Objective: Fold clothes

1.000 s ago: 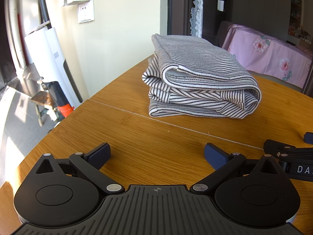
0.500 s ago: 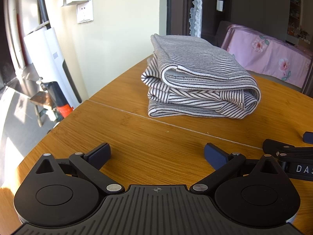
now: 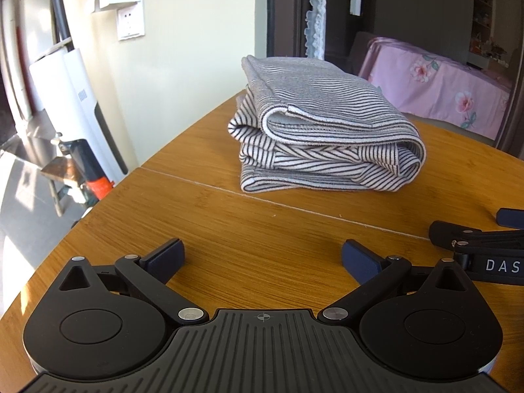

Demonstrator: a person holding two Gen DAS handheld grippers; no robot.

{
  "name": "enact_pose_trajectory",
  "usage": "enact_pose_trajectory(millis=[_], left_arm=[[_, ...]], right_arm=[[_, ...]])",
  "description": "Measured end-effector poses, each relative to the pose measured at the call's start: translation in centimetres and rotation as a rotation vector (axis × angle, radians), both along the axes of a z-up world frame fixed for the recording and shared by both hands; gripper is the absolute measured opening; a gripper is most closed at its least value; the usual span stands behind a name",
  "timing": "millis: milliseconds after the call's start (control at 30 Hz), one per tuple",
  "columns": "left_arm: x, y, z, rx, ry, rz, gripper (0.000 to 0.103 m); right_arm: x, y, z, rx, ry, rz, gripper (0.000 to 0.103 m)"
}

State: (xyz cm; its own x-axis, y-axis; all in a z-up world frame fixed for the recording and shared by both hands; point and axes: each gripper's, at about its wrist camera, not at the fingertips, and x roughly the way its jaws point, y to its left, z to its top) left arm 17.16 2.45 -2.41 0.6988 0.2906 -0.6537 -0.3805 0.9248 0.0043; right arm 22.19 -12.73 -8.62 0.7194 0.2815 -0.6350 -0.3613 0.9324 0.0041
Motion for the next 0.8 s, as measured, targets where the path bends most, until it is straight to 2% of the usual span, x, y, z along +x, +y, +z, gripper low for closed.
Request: enact_pose_trajectory(millis=[200, 800], left_arm=[[0.55, 0.37, 0.36, -0.018, 0.030, 0.060, 0.103], [0.31, 0.01, 0.12, -0.004, 0.008, 0.075, 0.103]], right_arm=[[-0.02, 0.02, -0.01, 0.000, 0.000, 0.000, 0.103], [-0.02, 0.04, -0.03, 0.000, 0.000, 0.000, 0.103]])
